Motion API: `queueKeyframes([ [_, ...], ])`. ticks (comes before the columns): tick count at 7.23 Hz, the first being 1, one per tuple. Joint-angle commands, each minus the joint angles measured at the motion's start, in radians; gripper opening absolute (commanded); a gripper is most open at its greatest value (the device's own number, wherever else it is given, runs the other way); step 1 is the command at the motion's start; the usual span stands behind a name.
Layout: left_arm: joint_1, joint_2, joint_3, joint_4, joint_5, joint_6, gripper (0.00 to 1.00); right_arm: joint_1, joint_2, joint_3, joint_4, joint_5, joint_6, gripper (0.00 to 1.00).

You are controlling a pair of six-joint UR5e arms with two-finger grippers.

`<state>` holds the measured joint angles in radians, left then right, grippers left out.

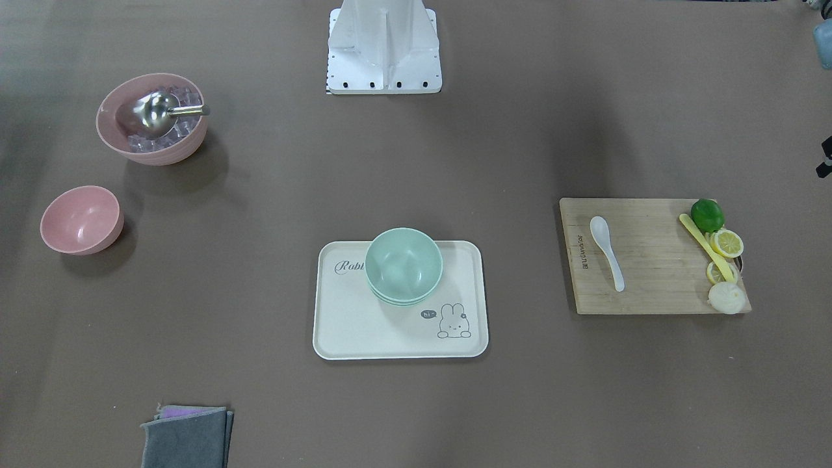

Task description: Stack pink bowl on green and place spoon

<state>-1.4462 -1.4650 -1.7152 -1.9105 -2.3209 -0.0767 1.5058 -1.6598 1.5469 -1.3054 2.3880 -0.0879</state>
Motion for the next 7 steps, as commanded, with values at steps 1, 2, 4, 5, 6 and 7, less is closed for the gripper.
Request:
queueKeyframes([
  [1,0.001,-0.001,0.002,0.001,0.000,-0.003,0.98,-0.001,-0.001,0.009,0.000,0.032,0.000,1.00],
  [2,0.003,-0.003,0.003,0.001,0.000,-0.005,0.98,-0.001,0.011,0.012,0.003,0.093,-0.003,1.00],
  [4,0.004,-0.006,0.003,0.001,0.000,-0.023,0.98,-0.001,0.009,0.009,0.063,0.120,0.038,1.00],
  [5,0.009,-0.017,0.000,-0.002,0.000,-0.114,0.98,-0.030,0.015,0.007,0.133,0.120,0.203,1.00],
  [6,0.010,-0.024,0.002,0.001,0.000,-0.136,0.98,-0.095,0.015,0.004,0.249,0.112,0.391,1.00],
  [7,0.010,-0.024,0.003,0.001,0.000,-0.138,0.98,-0.164,0.017,-0.002,0.329,0.074,0.522,1.00],
])
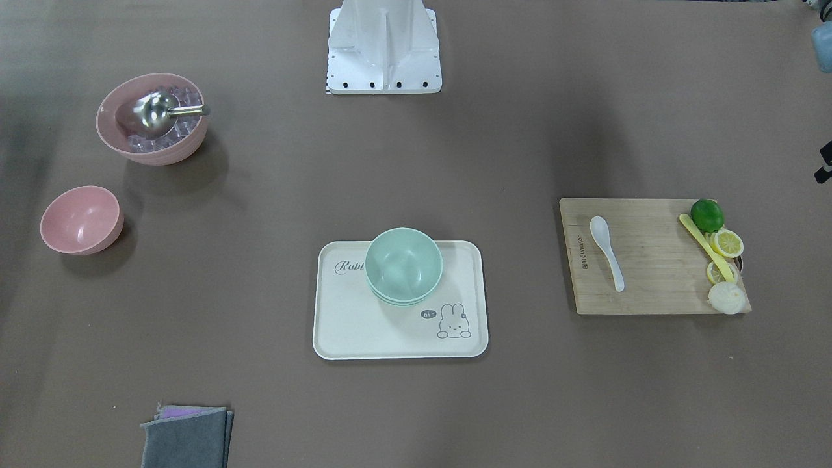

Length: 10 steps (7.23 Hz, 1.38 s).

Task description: Stack pink bowl on green and place spoon

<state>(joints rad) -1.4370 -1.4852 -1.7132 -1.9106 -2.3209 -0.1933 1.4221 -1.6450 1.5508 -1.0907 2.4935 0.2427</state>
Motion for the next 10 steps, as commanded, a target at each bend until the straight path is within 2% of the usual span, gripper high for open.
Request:
queueKeyframes([
  [1,0.001,-0.006,0.001,-0.001,0.000,-0.023,0.98,-0.141,0.010,-0.005,0.136,-0.063,0.246,1.00],
  [2,0.001,-0.007,0.001,0.001,0.000,-0.028,0.98,-0.181,0.023,0.000,0.143,-0.067,0.288,1.00],
  [4,0.003,-0.009,0.000,-0.002,-0.002,-0.043,0.98,-0.276,0.025,-0.005,0.181,-0.140,0.317,0.99],
  [5,0.003,-0.010,0.001,-0.001,-0.002,-0.043,0.98,-0.308,0.028,-0.005,0.181,-0.148,0.319,0.98],
  [6,0.003,-0.015,0.001,-0.001,-0.002,-0.044,0.98,-0.333,0.030,-0.011,0.180,-0.154,0.319,0.94],
  [7,0.003,-0.018,0.001,0.001,-0.002,-0.044,0.98,-0.347,0.030,-0.017,0.180,-0.154,0.319,0.85],
  [9,0.003,-0.020,0.001,0.002,0.000,-0.044,0.98,-0.353,0.034,-0.038,0.178,-0.147,0.319,0.41],
  [10,0.003,-0.020,0.003,0.004,0.000,-0.048,0.98,-0.356,0.036,-0.037,0.178,-0.142,0.320,0.09],
])
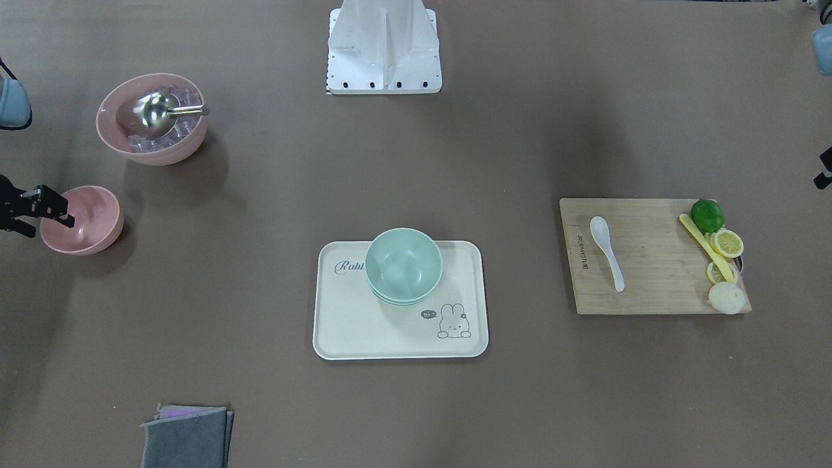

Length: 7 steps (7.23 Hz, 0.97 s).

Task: Stack pink bowl on green and place spoon
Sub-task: 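Reach the right gripper down to the small pink bowl's rim and grasp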

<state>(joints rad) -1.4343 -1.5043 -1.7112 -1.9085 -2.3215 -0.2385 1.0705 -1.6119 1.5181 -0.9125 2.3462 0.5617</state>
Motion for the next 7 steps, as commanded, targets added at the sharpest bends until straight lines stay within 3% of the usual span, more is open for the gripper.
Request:
queueKeyframes([
  [1,0.027,-0.034,0.001,0.005,0.001,-0.095,0.98,-0.004,0.015,-0.001,-0.002,0.054,0.003,0.00],
  [5,0.107,-0.086,0.004,0.005,0.001,-0.220,0.98,-0.003,0.056,0.005,-0.006,0.093,0.013,0.00],
  [6,0.153,-0.115,0.004,0.002,0.001,-0.295,0.98,0.012,0.126,0.010,-0.053,0.140,0.024,0.00],
  [7,0.210,-0.141,0.004,-0.001,0.005,-0.371,0.98,0.020,0.285,0.017,-0.172,0.156,0.105,0.00],
])
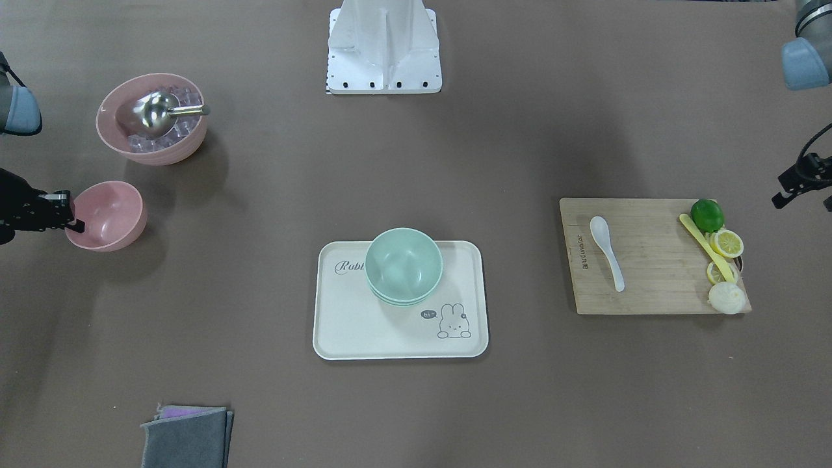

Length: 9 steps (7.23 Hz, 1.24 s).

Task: Stack pink bowl on green and place spoon
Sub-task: 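Carry the pink bowl onto the green bowl while left gripper reaches for spoon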

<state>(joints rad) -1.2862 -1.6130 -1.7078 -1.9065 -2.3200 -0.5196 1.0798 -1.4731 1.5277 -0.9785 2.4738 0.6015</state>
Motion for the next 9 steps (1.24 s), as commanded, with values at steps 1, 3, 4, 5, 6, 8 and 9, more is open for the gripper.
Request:
queueKeyframes([
  [1,0.111,-0.069,0.002,-0.002,0.008,-0.178,0.98,-0.033,0.328,0.006,-0.221,0.019,0.231,0.00],
  [3,0.172,-0.145,0.040,0.000,0.011,-0.272,0.98,-0.151,0.500,-0.003,-0.243,-0.059,0.419,0.00],
  [4,0.176,-0.151,0.051,-0.002,0.011,-0.269,0.98,-0.216,0.583,-0.030,-0.249,-0.146,0.467,0.00],
  [5,0.177,-0.159,0.065,-0.002,0.011,-0.269,0.98,-0.262,0.655,-0.079,-0.247,-0.191,0.503,0.00],
  [6,0.177,-0.165,0.074,-0.002,0.011,-0.270,0.98,-0.276,0.727,-0.165,-0.244,-0.208,0.509,0.00],
  [8,0.189,-0.171,0.079,-0.002,0.013,-0.272,0.98,-0.302,0.769,-0.201,-0.236,-0.237,0.553,0.00],
  [9,0.217,-0.182,0.094,-0.005,0.036,-0.310,0.98,-0.313,0.783,-0.233,-0.233,-0.252,0.557,0.00],
])
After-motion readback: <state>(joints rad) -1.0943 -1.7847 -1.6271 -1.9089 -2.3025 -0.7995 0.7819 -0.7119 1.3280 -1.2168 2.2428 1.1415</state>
